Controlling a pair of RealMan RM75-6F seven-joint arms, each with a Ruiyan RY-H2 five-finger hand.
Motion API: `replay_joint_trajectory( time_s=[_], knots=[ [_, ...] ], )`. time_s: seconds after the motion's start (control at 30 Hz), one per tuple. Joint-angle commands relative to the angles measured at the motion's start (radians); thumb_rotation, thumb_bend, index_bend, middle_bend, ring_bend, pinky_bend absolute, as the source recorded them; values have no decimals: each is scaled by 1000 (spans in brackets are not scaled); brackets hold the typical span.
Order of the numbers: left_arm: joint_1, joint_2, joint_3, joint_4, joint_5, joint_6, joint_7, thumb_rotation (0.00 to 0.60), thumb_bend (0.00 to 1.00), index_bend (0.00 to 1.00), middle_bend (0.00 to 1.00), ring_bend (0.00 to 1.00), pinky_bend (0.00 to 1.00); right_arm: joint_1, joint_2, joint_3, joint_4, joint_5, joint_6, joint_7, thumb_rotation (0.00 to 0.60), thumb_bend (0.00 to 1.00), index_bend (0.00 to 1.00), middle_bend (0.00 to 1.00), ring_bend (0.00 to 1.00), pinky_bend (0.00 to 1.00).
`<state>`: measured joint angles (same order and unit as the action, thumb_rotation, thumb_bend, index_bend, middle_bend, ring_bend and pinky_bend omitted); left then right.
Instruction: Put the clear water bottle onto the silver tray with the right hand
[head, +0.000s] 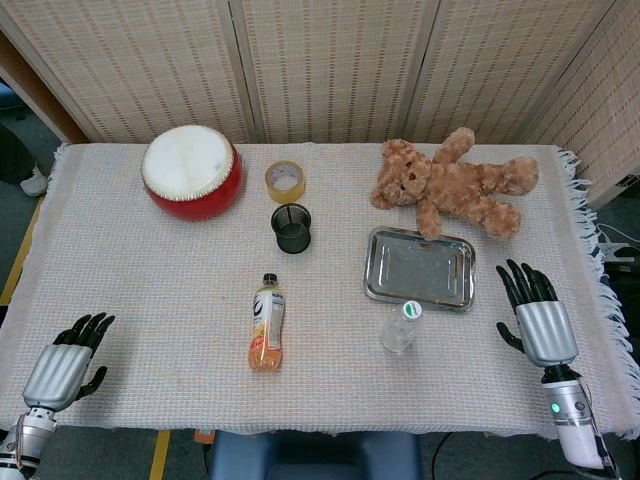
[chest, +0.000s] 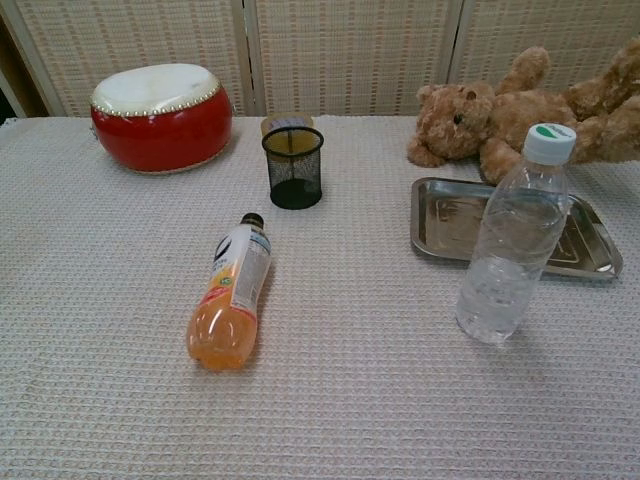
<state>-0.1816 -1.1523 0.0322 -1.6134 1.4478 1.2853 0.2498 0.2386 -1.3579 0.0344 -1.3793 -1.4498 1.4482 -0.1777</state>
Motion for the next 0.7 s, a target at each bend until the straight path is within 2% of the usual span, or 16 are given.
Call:
replay_joint_trajectory(
  time_s=[0.03,0.27,0.47,0.57,0.7],
  knots=[
    [0,0,2,-2,2,-1,3,600,417,0,47,47,233,-3,6,3,-7,1,-6,1,600,0,0,0,0,114],
    [-1,1,0,-2,0,-2,0,600,416,0,47,46,233,-6,32,5,-41,9,-41,8,600,0,0,0,0,114],
    [0,6,0,-3,2,2,-16,600,417,0,47,47,234,2,108,-30,-123,7,-128,29,600,0,0,0,0,114],
    [7,12,-1,-7,12,22,-31,600,416,0,47,47,234,20,144,-56,-161,-28,-182,104,600,0,0,0,0,115],
    [16,20,1,-8,29,45,-48,600,417,0,47,47,234,72,205,-83,-212,-86,-282,269,600,0,0,0,0,115]
  ],
)
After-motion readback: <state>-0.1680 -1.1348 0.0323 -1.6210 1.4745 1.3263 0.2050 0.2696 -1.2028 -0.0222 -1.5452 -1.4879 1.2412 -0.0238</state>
